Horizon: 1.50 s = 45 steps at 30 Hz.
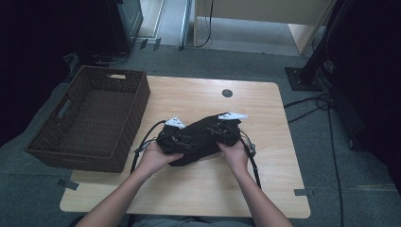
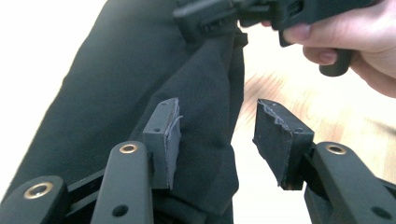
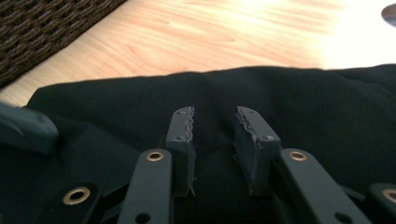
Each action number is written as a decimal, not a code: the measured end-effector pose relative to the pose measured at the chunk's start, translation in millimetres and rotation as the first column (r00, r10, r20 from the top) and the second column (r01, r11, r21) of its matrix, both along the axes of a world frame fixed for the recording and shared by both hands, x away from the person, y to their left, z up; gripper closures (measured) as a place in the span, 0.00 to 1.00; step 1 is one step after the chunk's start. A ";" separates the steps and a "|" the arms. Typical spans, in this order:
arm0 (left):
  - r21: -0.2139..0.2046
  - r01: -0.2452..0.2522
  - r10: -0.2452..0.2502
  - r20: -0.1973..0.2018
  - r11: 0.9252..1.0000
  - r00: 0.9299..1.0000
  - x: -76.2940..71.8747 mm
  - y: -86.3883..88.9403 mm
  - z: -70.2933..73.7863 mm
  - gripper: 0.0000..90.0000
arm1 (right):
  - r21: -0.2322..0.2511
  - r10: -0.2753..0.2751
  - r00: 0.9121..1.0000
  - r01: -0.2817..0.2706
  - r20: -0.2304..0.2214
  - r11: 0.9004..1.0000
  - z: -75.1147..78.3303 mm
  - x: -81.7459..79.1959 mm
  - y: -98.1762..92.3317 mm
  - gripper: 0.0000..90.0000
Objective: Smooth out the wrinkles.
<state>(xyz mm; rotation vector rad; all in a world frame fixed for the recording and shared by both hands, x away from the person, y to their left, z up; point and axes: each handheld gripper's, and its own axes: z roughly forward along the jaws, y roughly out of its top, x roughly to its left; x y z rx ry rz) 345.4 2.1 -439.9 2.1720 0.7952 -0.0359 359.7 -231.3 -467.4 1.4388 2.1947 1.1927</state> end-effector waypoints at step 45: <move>0.058 -0.136 0.133 0.057 0.989 0.989 -10.4 27.4 -38.5 0.49 | -0.068 0.083 0.995 -0.079 0.054 0.995 -28.9 -27.3 5.4 0.62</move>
